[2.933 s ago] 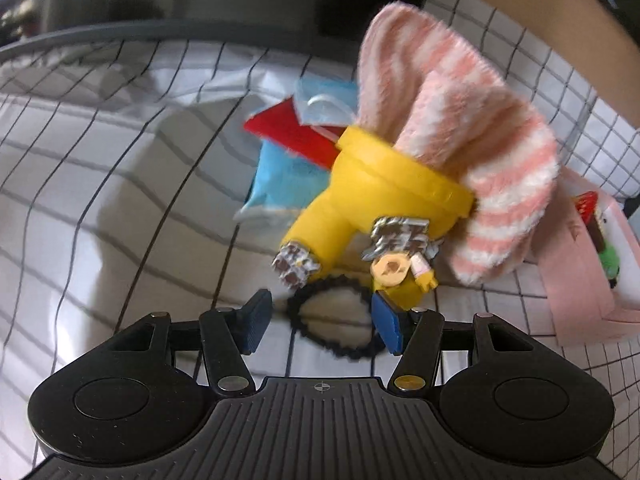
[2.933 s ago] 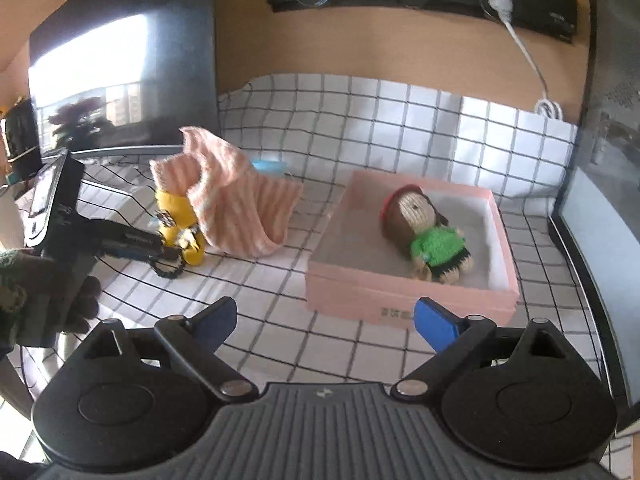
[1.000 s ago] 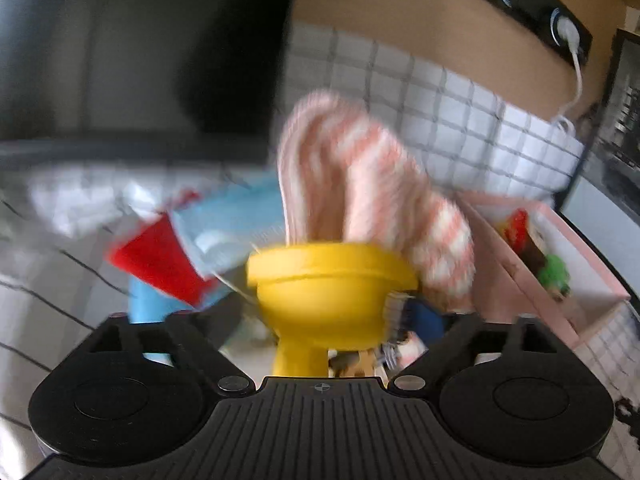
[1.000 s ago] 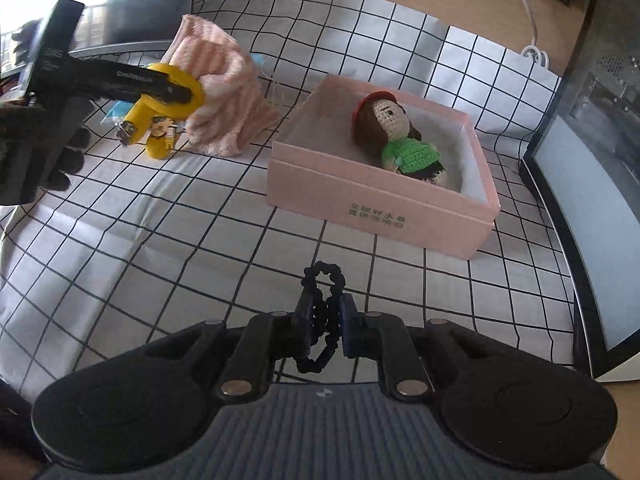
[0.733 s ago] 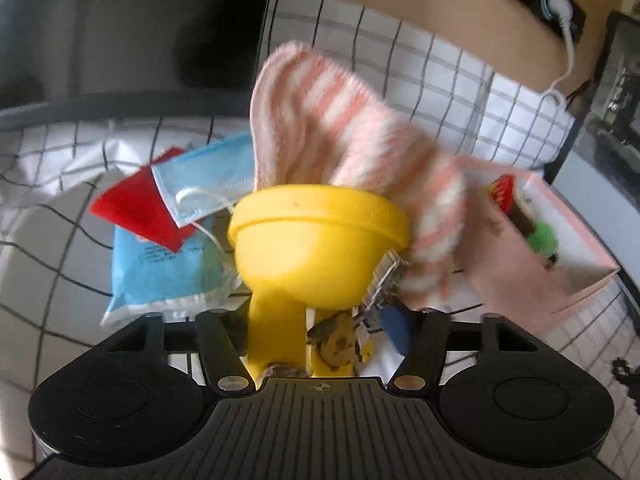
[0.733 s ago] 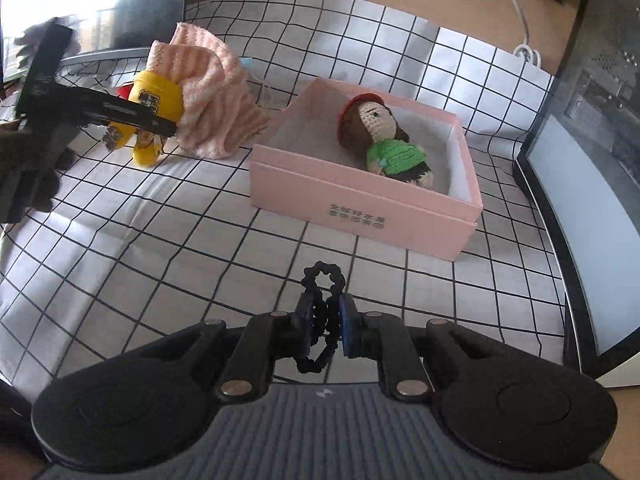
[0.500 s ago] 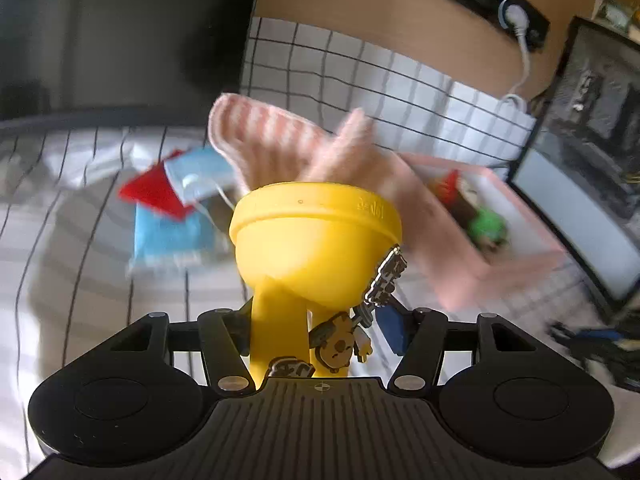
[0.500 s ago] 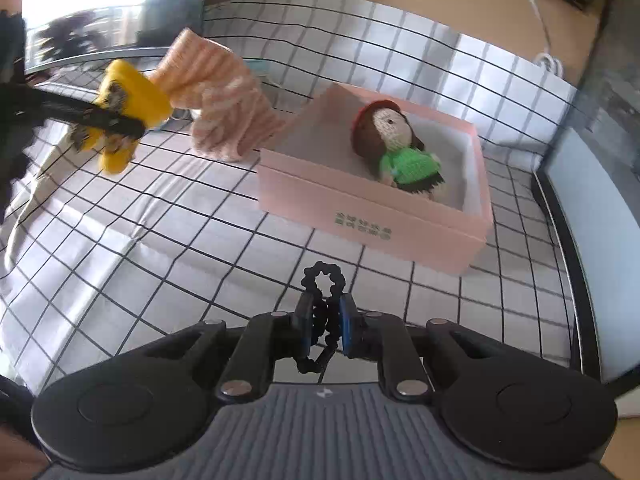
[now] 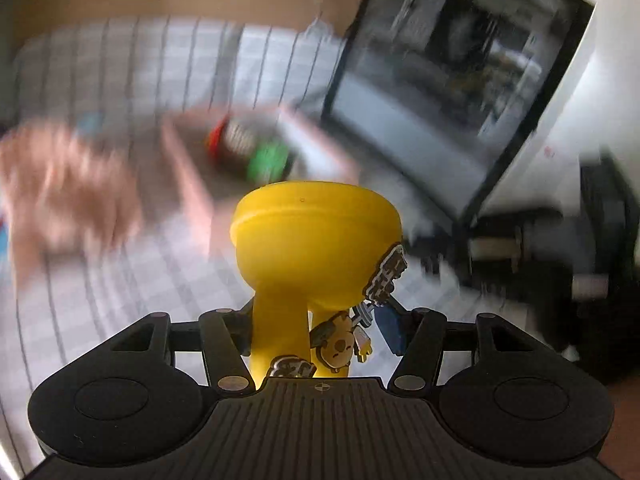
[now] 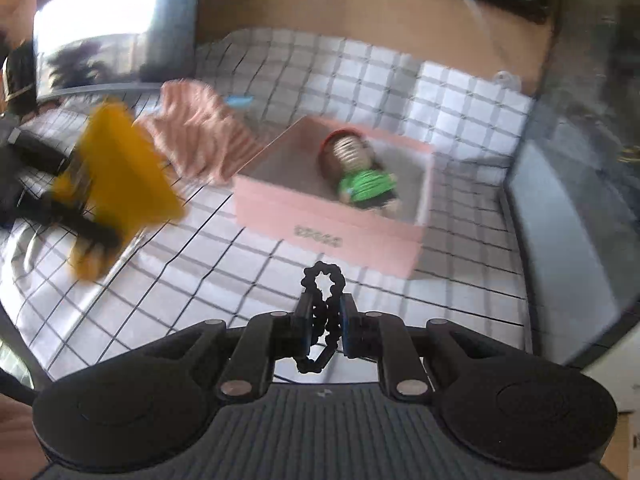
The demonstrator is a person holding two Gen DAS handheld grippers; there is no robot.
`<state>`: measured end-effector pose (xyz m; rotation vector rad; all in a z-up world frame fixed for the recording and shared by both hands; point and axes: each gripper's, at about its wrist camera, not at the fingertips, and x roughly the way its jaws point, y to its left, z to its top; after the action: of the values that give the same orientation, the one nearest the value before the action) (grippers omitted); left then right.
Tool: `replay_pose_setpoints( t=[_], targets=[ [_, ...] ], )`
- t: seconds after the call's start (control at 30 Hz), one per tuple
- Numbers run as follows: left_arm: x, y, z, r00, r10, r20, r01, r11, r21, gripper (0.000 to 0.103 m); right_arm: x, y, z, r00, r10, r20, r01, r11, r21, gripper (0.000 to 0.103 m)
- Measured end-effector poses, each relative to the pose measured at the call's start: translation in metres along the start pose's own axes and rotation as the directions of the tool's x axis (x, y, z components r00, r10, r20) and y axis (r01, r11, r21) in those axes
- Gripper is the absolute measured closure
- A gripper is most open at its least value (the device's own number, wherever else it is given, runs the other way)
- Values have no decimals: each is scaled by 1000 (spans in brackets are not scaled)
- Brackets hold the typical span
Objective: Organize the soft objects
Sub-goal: 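Grasp the yellow cup-shaped toy with the left tool while the right tool holds the bracelet, then place the yellow toy in the box with the left tool while the right tool drops the bracelet in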
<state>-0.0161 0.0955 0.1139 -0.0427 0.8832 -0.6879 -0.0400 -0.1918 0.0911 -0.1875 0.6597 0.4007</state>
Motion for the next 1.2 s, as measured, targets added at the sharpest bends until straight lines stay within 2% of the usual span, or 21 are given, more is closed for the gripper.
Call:
replay_pose_setpoints(
  t=[0.13,0.23,0.27,0.37,0.43,0.57,0.67,0.83,0.97,1.1,1.17,1.2],
  targets=[
    [2,-14,63,993,11,118,-17,998,53,40,-16,-18,-8,999,-27,41,25,999,47,89],
    [5,-13,122,965,55,258,-61,998,18,40,-21,-31,-17,998,-46,51,41,995,93,89],
    [12,-12,139,961,65,268,-66,998,-6,40,-22,-35,-20,997,-53,52,47,993,113,89],
    [47,-4,176,983,94,159,-86,995,-59,41,-22,-40,-28,995,-79,57,70,986,149,89],
    [71,-1,183,991,97,89,-94,995,-38,41,-22,-41,-32,994,-94,60,83,983,165,89],
    [106,1,173,989,145,-31,-145,989,21,41,-21,-43,-37,993,-101,61,88,978,190,89],
    [106,17,158,989,143,-23,-144,989,-45,41,-19,-45,-38,992,-109,56,96,975,199,89],
    [77,34,127,992,123,26,-119,985,-129,41,-17,-50,-22,991,-105,81,87,977,194,89],
    [52,36,86,992,119,50,-108,976,-189,41,-22,-55,20,981,-78,176,55,989,134,89],
    [30,26,44,990,115,82,-94,969,-227,41,-24,-55,88,960,-23,280,12,999,41,89],
    [29,24,27,990,119,75,-98,966,-238,41,-18,-51,120,954,14,299,-12,1000,-6,78],
    [28,23,19,990,123,70,-103,964,-246,41,-13,-49,133,954,38,298,-30,999,-31,57]
  ],
)
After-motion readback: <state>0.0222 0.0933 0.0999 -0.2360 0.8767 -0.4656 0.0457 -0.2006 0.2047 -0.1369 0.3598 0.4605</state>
